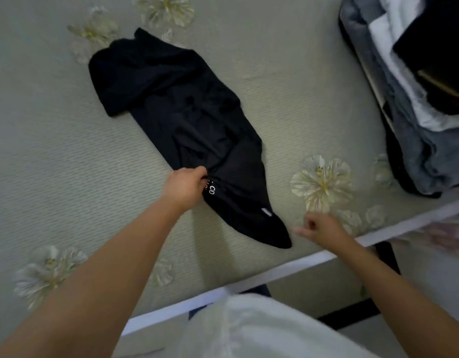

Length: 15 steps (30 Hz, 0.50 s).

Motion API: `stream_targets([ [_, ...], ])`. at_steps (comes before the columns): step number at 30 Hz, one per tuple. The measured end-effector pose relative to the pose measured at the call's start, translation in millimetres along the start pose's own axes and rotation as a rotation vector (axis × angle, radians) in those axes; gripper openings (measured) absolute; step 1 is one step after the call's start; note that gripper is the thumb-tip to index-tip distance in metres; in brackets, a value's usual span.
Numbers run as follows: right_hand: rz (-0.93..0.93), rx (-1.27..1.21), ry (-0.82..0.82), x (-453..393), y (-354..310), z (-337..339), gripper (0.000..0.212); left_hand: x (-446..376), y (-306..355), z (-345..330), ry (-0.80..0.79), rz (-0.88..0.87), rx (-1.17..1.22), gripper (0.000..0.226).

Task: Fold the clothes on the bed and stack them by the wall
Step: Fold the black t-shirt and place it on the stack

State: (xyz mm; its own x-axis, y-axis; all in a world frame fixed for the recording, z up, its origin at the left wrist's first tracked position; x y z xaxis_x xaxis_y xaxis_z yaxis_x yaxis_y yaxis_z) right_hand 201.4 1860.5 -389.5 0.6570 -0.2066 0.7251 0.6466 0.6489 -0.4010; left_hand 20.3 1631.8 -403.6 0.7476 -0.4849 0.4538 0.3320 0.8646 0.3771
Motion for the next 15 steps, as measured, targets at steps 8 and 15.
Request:
stream_targets([
  [8, 0.048, 0.078, 0.021, 23.0, -7.4, -75.3, 0.028, 84.9, -9.0, 3.0, -0.310, 0.142, -0.065, 0.015],
  [15, 0.096, -0.293, 0.232, 50.5, 4.1, -18.3, 0.023, 89.1, 10.3, 38.0, -0.113, 0.156, 0.134, 0.006],
])
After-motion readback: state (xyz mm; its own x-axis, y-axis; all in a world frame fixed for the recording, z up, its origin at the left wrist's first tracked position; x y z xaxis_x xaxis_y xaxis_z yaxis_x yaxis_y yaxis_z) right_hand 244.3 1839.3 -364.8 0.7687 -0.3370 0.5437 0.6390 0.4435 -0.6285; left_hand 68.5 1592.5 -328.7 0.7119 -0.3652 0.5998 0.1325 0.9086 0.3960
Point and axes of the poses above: each hand's wrist, its own x-axis away from the middle knuckle, its own z-axis out of the back of the hand, y = z × x, the point moved 5 cm from there along -x, towards the middle knuckle, and after that the axes turned 1 degree about x, right-handed, at the moved point
